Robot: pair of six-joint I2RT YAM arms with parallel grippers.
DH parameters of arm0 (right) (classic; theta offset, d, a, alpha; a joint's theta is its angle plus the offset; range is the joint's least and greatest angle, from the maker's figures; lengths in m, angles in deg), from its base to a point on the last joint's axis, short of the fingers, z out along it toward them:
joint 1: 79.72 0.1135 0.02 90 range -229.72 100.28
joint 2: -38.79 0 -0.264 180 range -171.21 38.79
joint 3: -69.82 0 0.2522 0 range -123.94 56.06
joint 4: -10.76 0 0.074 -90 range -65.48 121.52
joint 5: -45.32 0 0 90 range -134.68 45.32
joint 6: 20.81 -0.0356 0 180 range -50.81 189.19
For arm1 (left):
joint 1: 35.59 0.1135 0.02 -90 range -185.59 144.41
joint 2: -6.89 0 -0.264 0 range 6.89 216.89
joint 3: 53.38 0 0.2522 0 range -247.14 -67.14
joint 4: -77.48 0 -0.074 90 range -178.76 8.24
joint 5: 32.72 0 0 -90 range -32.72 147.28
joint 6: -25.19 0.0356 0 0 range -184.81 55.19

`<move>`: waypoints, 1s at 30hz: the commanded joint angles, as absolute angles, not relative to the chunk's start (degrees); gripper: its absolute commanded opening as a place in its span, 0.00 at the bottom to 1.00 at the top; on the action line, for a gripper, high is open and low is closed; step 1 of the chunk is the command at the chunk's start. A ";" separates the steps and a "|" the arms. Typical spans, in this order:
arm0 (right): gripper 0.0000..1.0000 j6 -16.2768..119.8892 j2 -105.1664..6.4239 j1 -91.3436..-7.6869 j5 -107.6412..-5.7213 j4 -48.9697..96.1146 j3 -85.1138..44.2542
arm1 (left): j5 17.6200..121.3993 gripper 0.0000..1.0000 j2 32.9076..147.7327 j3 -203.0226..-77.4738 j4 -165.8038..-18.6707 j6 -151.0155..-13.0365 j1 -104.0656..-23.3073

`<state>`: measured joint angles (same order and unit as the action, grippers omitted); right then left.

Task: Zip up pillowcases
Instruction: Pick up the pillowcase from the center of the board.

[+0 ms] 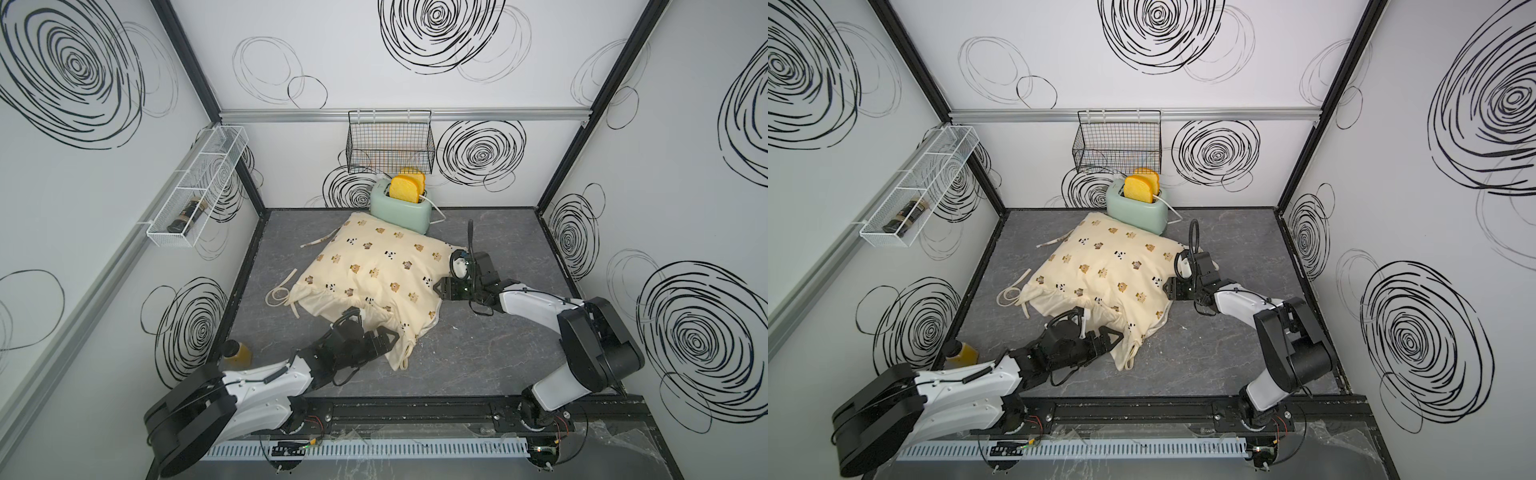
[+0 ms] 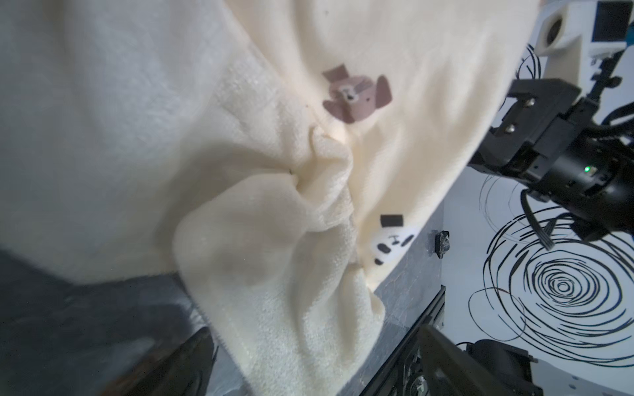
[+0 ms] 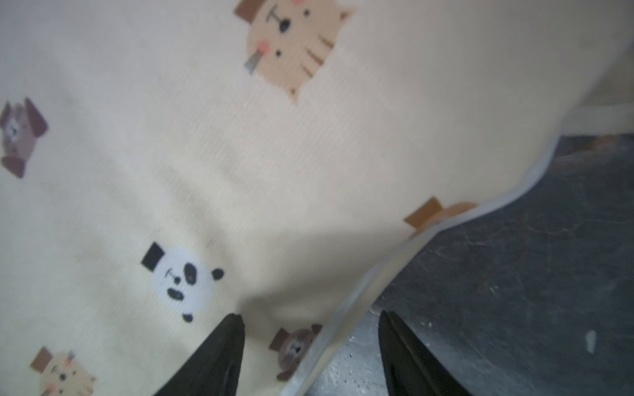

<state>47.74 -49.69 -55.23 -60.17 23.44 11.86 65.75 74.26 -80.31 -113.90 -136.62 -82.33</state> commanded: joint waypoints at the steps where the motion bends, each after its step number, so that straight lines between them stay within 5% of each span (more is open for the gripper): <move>1: 0.68 47.19 -45.30 -55.22 -61.81 25.65 13.46 | 67.46 0.96 81.96 -82.36 -132.89 -144.19 -83.40; 7: 0.70 47.05 -36.90 -55.96 -62.16 31.18 18.00 | 60.45 0.99 88.79 -84.68 -133.59 -147.03 -87.01; 11: 0.71 46.77 -31.50 -56.77 -63.68 35.58 19.55 | 59.35 0.93 92.50 -86.13 -135.69 -148.47 -87.53; 15: 0.71 46.39 -27.77 -57.03 -65.04 39.03 20.82 | 59.13 0.72 96.49 -85.95 -139.82 -150.83 -87.57; 19: 0.70 43.98 -23.99 -56.31 -68.90 39.97 23.64 | 57.65 0.35 97.28 -85.00 -140.55 -152.43 -87.37; 27: 0.71 33.31 -17.97 -48.66 -75.01 31.91 32.54 | 57.23 0.02 93.04 -85.82 -136.15 -151.20 -87.53; 30: 0.67 27.98 -17.63 -45.85 -78.58 23.42 37.12 | 57.89 0.00 91.46 -85.15 -135.77 -151.45 -87.54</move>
<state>34.86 -18.37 -47.64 -73.96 31.18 34.54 58.69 93.17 -85.36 -135.10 -150.61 -87.36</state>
